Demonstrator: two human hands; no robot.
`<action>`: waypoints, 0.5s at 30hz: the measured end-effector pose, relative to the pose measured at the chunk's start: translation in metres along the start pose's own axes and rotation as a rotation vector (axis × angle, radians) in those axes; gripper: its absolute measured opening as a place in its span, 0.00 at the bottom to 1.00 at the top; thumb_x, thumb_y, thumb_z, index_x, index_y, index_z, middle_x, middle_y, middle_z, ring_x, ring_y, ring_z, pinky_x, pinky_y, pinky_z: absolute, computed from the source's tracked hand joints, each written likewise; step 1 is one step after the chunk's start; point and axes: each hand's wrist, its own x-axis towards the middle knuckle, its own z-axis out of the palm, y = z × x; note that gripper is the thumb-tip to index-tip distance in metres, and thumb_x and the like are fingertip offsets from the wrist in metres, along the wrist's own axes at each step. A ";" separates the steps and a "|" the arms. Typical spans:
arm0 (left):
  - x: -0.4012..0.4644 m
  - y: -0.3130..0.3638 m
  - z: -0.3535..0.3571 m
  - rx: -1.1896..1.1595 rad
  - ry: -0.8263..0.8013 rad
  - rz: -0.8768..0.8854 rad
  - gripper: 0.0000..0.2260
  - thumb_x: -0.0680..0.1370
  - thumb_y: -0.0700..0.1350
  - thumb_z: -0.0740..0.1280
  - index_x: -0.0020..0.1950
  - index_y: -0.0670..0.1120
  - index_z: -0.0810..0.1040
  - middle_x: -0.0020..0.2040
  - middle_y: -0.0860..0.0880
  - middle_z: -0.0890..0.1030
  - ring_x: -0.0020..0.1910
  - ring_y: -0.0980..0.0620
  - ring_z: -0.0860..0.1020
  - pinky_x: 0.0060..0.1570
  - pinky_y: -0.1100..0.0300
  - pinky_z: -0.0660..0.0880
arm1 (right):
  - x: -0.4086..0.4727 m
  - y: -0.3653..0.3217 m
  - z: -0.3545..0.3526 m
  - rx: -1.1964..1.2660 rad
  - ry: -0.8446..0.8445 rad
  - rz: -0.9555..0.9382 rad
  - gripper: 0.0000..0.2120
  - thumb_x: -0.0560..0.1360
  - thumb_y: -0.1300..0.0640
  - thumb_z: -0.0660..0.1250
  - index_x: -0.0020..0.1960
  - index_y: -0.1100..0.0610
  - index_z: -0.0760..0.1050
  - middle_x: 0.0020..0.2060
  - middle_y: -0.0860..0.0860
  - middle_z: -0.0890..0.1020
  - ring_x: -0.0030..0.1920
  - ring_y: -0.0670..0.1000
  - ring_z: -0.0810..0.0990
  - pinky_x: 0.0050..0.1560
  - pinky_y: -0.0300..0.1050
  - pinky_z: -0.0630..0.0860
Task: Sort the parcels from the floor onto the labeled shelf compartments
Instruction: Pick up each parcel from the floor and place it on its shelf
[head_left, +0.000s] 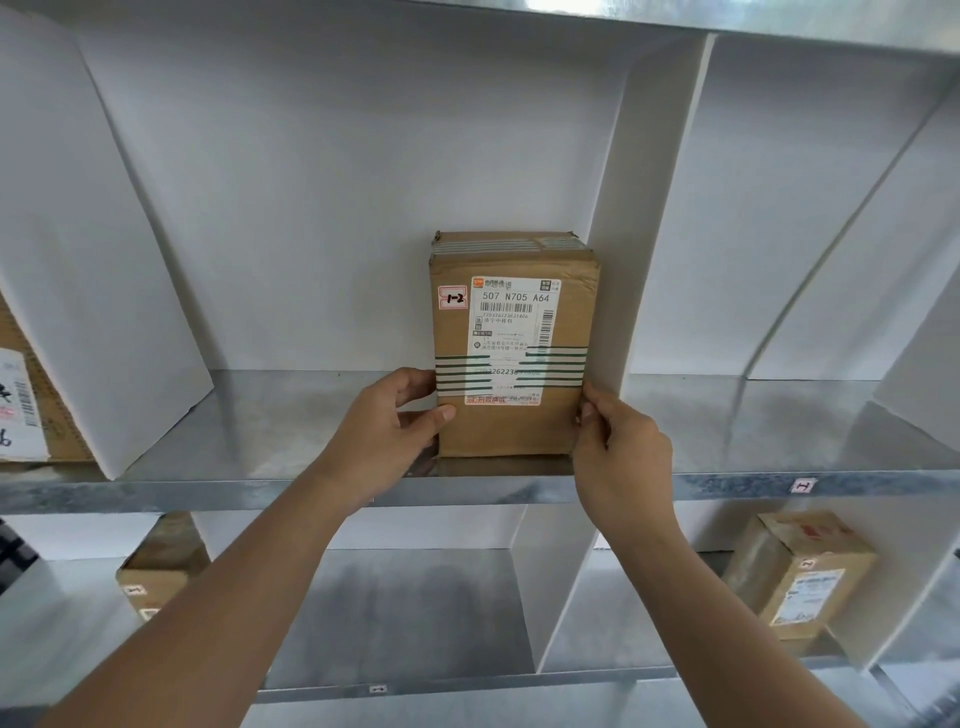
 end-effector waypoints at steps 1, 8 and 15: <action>-0.001 0.000 0.000 0.020 0.004 -0.005 0.15 0.81 0.43 0.71 0.67 0.51 0.78 0.67 0.55 0.81 0.59 0.56 0.83 0.50 0.57 0.85 | 0.000 -0.001 -0.001 0.003 -0.012 0.006 0.18 0.87 0.58 0.55 0.72 0.52 0.78 0.52 0.53 0.86 0.41 0.48 0.77 0.49 0.41 0.74; -0.021 0.005 -0.003 0.105 0.153 -0.015 0.31 0.79 0.48 0.74 0.80 0.48 0.67 0.72 0.51 0.76 0.66 0.51 0.78 0.39 0.72 0.78 | -0.013 -0.005 -0.022 0.073 0.025 -0.026 0.13 0.84 0.55 0.61 0.56 0.54 0.84 0.39 0.47 0.85 0.38 0.45 0.80 0.36 0.28 0.70; -0.096 0.035 -0.008 0.286 0.203 0.089 0.23 0.82 0.53 0.67 0.77 0.56 0.70 0.75 0.57 0.73 0.71 0.54 0.74 0.68 0.53 0.76 | -0.054 -0.027 -0.033 0.244 -0.190 -0.151 0.15 0.83 0.48 0.64 0.68 0.48 0.79 0.61 0.42 0.83 0.53 0.43 0.82 0.44 0.16 0.70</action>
